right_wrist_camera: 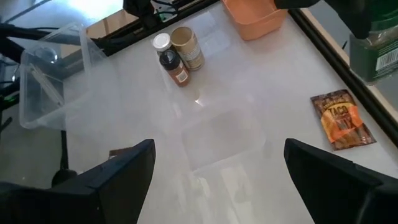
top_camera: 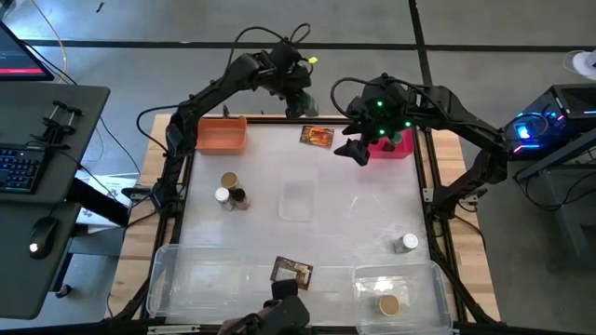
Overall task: Sort spices by type
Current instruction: Put the green seasoning bottle into the red bin
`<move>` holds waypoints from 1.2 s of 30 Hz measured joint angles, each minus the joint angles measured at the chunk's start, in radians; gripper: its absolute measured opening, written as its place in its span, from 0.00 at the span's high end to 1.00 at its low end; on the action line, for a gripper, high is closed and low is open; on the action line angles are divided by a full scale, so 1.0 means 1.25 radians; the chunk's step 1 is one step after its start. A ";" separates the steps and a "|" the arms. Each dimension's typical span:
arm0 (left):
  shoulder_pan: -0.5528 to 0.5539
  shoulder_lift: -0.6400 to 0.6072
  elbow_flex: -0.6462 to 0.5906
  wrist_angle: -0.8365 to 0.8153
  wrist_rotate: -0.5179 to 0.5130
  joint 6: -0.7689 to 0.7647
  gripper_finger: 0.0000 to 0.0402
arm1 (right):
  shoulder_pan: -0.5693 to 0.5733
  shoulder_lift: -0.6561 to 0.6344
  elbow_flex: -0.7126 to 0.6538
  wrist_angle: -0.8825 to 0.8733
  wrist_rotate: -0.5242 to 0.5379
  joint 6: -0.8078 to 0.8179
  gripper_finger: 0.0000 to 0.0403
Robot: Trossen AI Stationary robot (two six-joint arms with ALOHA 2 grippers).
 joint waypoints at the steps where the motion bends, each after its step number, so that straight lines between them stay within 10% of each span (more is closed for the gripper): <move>1: -0.005 0.000 0.000 -0.001 0.000 0.008 0.59 | 0.000 0.000 0.000 -0.002 -0.009 -0.007 0.13; 13: -0.058 0.000 0.000 0.021 0.001 0.100 0.59 | 0.000 0.000 0.000 0.007 0.209 -0.124 0.13; 36: -0.149 0.151 -0.001 0.445 0.049 -0.249 0.59 | -0.064 -0.126 0.001 -0.003 0.383 -0.045 0.13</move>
